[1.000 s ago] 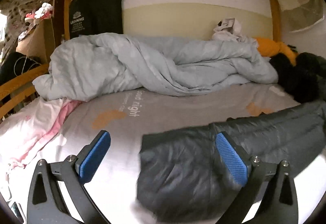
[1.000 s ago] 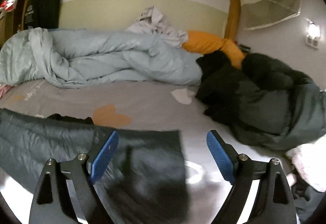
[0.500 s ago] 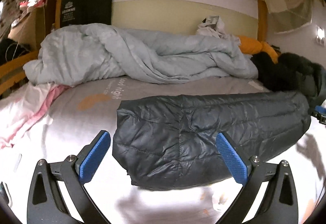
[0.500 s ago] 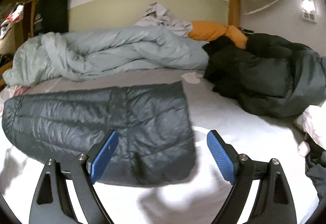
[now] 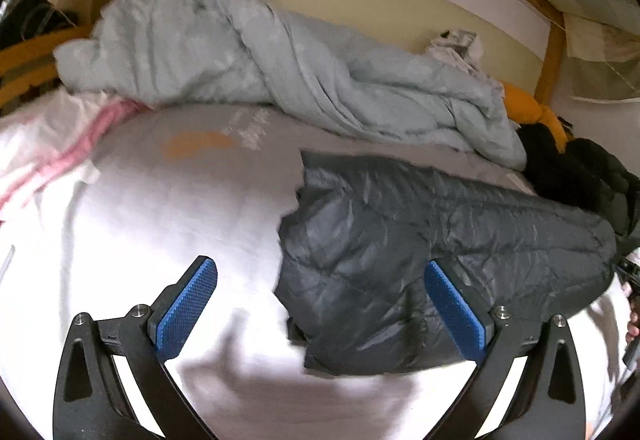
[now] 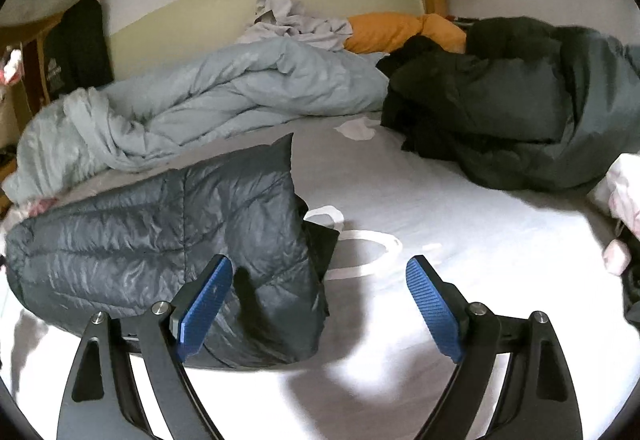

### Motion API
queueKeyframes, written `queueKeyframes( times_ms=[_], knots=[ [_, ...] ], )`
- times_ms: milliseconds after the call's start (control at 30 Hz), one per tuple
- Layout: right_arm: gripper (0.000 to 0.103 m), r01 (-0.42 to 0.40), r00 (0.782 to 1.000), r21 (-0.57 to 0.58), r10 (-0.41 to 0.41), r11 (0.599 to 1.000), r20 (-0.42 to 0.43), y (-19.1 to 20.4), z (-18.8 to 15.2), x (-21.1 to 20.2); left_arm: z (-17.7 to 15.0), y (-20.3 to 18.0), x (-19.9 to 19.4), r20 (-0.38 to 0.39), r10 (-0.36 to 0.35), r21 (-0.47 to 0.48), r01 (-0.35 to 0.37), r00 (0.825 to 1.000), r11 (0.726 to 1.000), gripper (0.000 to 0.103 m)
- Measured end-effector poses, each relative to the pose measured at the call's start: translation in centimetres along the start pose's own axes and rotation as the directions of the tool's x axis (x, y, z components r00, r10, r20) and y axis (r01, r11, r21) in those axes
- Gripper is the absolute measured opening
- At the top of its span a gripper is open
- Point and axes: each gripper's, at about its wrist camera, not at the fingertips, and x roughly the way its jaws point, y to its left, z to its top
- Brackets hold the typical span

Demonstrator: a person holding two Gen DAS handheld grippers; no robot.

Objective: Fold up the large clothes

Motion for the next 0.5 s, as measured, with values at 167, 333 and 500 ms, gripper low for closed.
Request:
queueKeyframes(
  times_ms=[167,333,500],
  knots=[
    [0.09,-0.128,0.99,0.044,0.13,0.991,-0.062,-0.8,-0.2,1.9,-1.5,0.0,3.4,-0.122,-0.114,-0.04,0.11,0.986,0.993,0.103],
    [0.075,-0.21,0.957,0.104,0.226,0.972,-0.18,-0.4,-1.8,5.5,-3.3,-1.2,4.8,-0.178,-0.2,-0.058,0.193,0.964,0.98,0.049],
    [0.014,-0.262,0.963,0.035,0.264,0.964,-0.049,1.1,-1.2,1.4,-1.8,-3.2,-1.5,-0.06,-0.222,0.018,0.224,0.973,0.975,0.015]
  ],
)
